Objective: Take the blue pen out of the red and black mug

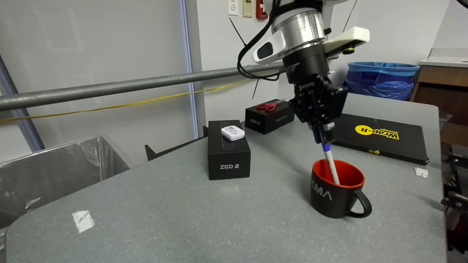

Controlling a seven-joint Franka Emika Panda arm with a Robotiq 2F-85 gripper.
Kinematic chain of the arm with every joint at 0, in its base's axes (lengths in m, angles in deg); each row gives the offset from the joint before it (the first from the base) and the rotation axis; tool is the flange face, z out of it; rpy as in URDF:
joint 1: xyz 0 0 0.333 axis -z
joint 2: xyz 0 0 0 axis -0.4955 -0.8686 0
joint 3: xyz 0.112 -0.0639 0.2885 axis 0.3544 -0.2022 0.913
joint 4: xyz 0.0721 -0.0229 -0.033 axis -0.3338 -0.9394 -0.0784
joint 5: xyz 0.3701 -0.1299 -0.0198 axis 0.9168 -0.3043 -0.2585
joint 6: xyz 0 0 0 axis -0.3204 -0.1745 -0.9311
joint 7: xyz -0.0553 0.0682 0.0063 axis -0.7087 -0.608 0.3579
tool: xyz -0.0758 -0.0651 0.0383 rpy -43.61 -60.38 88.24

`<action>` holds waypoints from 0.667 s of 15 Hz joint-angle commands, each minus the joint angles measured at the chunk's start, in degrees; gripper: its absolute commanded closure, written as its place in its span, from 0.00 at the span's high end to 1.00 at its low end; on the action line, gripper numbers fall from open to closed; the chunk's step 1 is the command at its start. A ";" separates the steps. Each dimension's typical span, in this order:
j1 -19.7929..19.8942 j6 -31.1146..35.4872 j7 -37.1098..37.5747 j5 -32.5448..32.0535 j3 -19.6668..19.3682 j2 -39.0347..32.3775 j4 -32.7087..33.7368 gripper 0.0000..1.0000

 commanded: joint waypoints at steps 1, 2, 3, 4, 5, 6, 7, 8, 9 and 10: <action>1.16 -3.43 -0.77 1.01 -0.28 5.61 -1.10 0.03; 1.27 -4.24 -0.34 0.86 -0.64 7.46 -1.48 0.03; 1.46 -5.13 -0.62 0.92 -1.02 9.28 -1.70 0.03; 1.50 -6.03 -0.38 0.66 -1.58 10.79 -1.63 0.03; 1.52 -7.63 0.67 0.02 -2.41 11.65 -0.87 0.03; 1.48 -8.83 1.75 -0.91 -3.26 12.30 -0.33 0.03; 1.43 -9.91 3.27 -1.98 -4.18 12.65 0.28 0.03; 1.44 -10.55 5.49 -3.90 -5.29 12.29 0.73 0.03; 1.43 -10.44 7.68 -5.63 -6.16 11.69 1.03 0.03; 1.36 -9.22 10.78 -8.02 -7.04 10.10 1.10 0.03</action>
